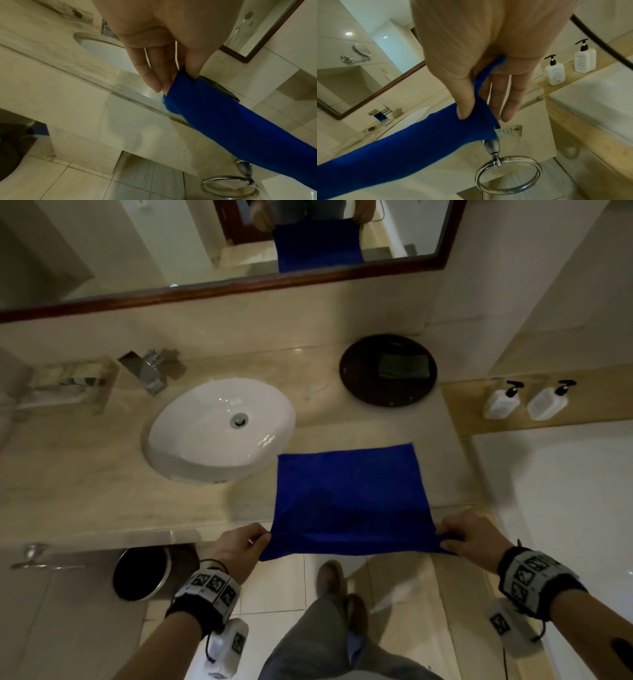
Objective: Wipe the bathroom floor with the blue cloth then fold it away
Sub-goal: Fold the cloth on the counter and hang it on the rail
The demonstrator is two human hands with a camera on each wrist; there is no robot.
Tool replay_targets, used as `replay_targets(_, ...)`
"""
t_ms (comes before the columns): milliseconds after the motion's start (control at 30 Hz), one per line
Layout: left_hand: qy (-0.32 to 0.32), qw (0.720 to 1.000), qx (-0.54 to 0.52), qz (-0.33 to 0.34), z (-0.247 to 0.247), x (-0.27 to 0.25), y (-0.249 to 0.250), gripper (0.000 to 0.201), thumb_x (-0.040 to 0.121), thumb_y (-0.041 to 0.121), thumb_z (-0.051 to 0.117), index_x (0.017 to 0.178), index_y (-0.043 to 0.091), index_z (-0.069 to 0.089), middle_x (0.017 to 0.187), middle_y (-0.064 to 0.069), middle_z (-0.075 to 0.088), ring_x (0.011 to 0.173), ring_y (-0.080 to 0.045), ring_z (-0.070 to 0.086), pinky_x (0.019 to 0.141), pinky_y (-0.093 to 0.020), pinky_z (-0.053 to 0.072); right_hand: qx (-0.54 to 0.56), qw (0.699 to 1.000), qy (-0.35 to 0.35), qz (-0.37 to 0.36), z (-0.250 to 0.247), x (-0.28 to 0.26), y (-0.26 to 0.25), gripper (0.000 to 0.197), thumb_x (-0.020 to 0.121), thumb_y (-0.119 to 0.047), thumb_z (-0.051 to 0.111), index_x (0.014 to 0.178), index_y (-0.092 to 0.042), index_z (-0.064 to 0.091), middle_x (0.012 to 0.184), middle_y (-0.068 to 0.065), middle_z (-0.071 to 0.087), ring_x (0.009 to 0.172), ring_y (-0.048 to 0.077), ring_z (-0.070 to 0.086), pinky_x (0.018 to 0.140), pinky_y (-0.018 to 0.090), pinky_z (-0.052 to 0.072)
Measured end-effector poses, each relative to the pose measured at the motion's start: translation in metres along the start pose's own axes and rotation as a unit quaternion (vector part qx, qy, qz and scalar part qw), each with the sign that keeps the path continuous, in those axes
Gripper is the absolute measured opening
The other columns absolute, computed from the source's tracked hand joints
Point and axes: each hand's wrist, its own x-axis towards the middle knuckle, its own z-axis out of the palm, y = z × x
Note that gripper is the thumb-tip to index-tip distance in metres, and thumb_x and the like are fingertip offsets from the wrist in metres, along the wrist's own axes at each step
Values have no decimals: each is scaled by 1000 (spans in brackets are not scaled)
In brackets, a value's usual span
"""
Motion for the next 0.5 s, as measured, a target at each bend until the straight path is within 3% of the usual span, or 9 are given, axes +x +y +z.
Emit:
replay_targets(233,-21,1000,-12,-2,-8,14,3,19,99,30,49,86,37,62,81,14,67,75,-2,62,69,-23,48,20,999,30,26,-10,9,-2,24,85,2,65,90,-19,74,88,-8,68,82,0,61,65,6,42)
replay_targets(367,12,998,-54,6,-19,35,15,19,98,23,51,86,32,63,79,12,65,74,-6,61,71,-27,50,35,997,53,38,-23,23,-7,22,87,-6,67,92,-27,73,90,-9,69,85,2,61,67,7,40)
replay_targets(500,52,993,-107,7,-29,63,25,26,97,16,54,79,33,61,72,12,63,69,-12,61,70,-33,53,25,993,103,55,-42,45,-17,12,88,-18,71,96,-25,76,88,-7,71,79,1,60,63,5,39)
